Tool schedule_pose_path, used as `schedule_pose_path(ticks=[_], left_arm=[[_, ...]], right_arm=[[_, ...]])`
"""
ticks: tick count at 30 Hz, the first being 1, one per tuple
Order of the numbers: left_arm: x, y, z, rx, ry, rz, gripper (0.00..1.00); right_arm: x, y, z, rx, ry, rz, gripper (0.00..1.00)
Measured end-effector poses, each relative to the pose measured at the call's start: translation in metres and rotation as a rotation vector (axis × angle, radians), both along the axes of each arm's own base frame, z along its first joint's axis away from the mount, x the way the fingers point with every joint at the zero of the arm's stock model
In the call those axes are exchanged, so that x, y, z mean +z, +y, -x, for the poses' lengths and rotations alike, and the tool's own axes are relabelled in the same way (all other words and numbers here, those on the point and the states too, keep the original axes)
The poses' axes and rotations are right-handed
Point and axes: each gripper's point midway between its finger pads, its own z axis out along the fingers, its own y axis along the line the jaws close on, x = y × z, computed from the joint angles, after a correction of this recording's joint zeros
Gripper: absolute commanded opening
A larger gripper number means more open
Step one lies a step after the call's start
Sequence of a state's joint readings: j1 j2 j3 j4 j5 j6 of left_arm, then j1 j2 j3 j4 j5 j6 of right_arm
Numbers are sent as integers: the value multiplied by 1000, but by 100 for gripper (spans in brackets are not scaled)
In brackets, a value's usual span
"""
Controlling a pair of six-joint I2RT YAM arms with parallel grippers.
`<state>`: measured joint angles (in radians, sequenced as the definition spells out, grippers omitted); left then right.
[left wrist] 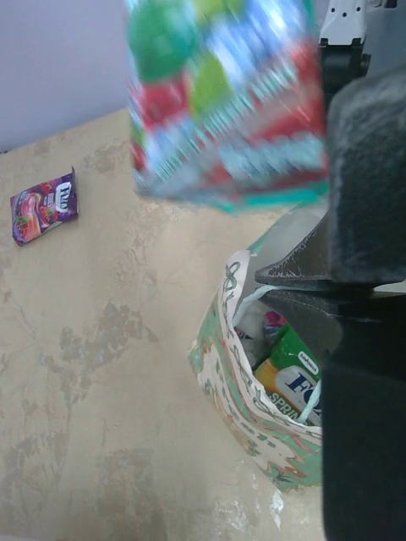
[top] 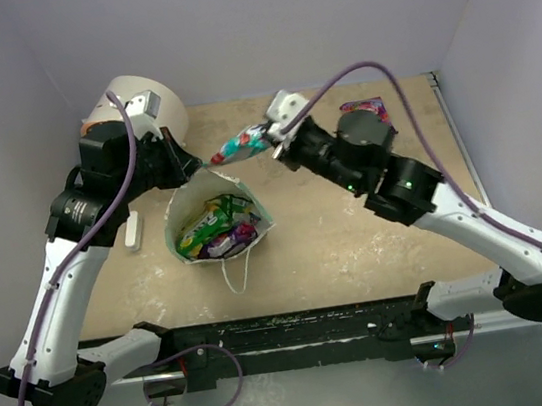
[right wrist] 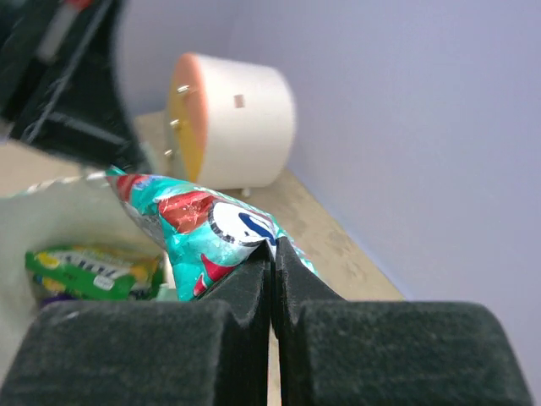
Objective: Take the snacks out of the paper bag
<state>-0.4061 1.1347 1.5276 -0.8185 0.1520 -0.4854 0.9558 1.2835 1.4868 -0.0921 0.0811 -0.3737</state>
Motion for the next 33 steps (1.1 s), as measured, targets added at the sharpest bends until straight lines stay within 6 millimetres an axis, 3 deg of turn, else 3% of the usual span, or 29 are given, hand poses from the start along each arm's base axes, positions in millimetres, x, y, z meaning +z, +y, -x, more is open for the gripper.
schedule_pose_path(ticks=[2, 6, 9, 12, 15, 19, 23, 29, 33], left_arm=[[-1, 0, -1, -4, -1, -9, 0], [-5, -2, -4, -19, 3, -23, 0], [-7, -3, -7, -25, 5, -35, 0], [-4, -4, -10, -33, 6, -58, 0], [-2, -1, -13, -28, 10, -80, 0], [-3, 3, -12, -16, 25, -106, 0], [-4, 3, -12, -11, 45, -111, 0], [-8, 6, -13, 6, 61, -122, 0], [-9, 8, -19, 28, 69, -141, 0]], right_arm=[[24, -31, -1, -125, 23, -95, 0], [53, -89, -8, -360, 58, -249, 0], [56, -131, -21, -545, 84, -330, 0], [43, -174, -49, -736, 128, -388, 0], [18, -215, -85, -910, 189, -465, 0], [-27, -249, -125, -1058, 295, -558, 0], [-85, -266, -162, -1132, 435, -666, 0], [-168, -292, -191, -1205, 595, -826, 0], [-193, -303, -221, -1197, 628, -950, 0]])
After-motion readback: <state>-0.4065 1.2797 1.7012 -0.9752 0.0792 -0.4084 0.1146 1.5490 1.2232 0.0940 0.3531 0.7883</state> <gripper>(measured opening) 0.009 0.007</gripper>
